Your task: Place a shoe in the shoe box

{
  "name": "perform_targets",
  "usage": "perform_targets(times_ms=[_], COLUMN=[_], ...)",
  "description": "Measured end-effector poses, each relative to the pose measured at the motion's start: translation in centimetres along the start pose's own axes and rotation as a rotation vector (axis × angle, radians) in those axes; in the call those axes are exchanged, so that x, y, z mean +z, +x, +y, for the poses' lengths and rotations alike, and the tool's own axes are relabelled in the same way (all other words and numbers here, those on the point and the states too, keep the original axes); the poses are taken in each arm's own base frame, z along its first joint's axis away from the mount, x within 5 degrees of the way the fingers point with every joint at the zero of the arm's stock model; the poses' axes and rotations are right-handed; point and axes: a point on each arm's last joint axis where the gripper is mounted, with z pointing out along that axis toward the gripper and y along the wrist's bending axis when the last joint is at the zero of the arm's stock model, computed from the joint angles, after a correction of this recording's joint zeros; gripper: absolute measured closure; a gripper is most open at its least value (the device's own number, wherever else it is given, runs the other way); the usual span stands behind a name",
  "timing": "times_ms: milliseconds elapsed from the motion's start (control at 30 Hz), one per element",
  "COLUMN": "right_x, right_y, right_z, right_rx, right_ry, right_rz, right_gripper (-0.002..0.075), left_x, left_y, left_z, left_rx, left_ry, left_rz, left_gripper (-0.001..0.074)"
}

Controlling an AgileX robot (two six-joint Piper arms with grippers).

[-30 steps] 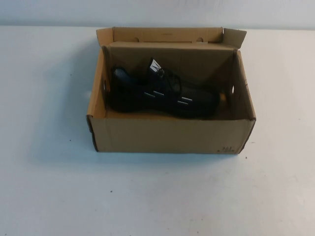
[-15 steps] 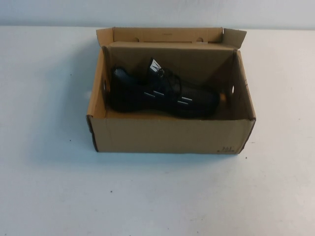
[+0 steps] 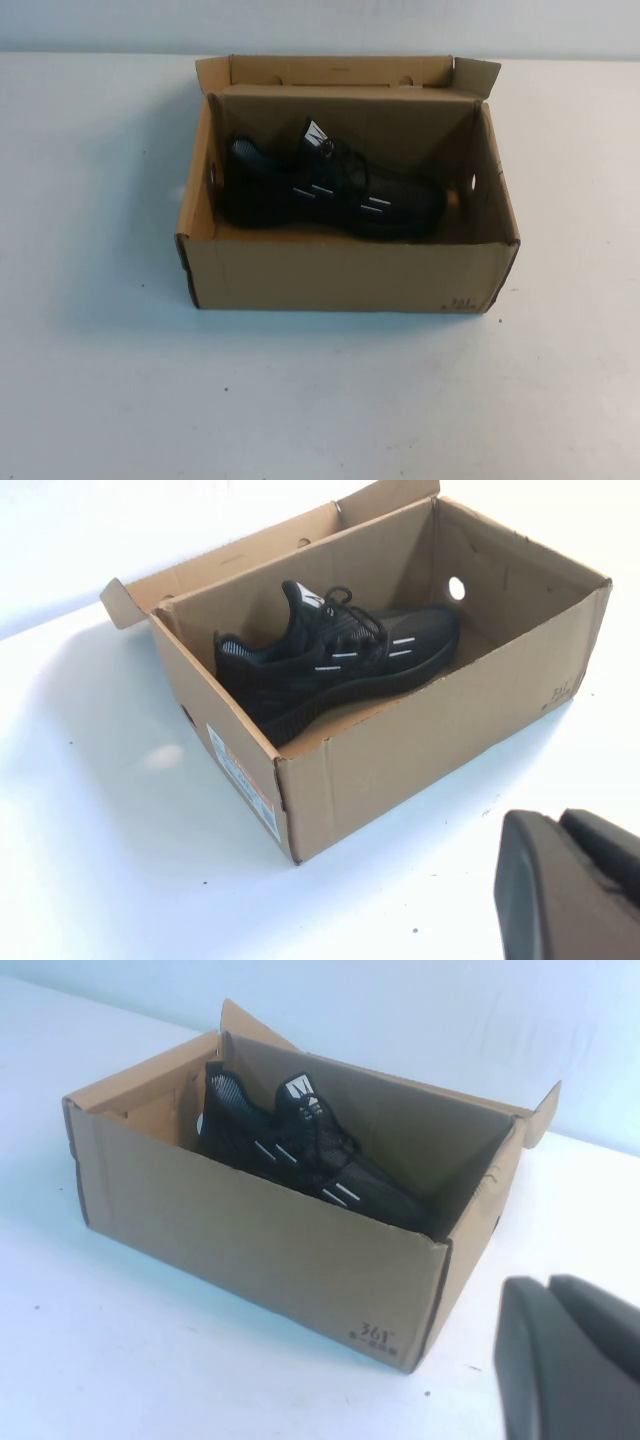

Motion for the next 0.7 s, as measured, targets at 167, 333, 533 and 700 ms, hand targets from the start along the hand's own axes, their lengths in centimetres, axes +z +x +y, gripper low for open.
perform_targets(times_ms=[167,333,533,700], right_x=[0.0,0.0,0.0,0.0], right_y=[0.0,0.0,0.0,0.0], right_z=[0.0,0.0,0.0,0.1], right_rx=[0.000,0.000,0.002,0.017], right_ry=[0.000,0.000,-0.001,-0.010], right_rz=[-0.002,-0.002,-0.002,-0.003], right_gripper=[0.0742,0.0742,0.0742,0.0742], left_x=[0.0,0.2,0.3,0.2], left_y=[0.0,0.2,2.7,5.4], left_z=[0.0,0.0,-0.4,-0.4], left_rx=[0.000,-0.009,0.002,0.011], left_ry=[0.000,0.002,-0.031,-0.145], left_rz=[0.000,-0.002,-0.024,-0.164], left_gripper=[0.0736,0.0736,0.0736,0.0736])
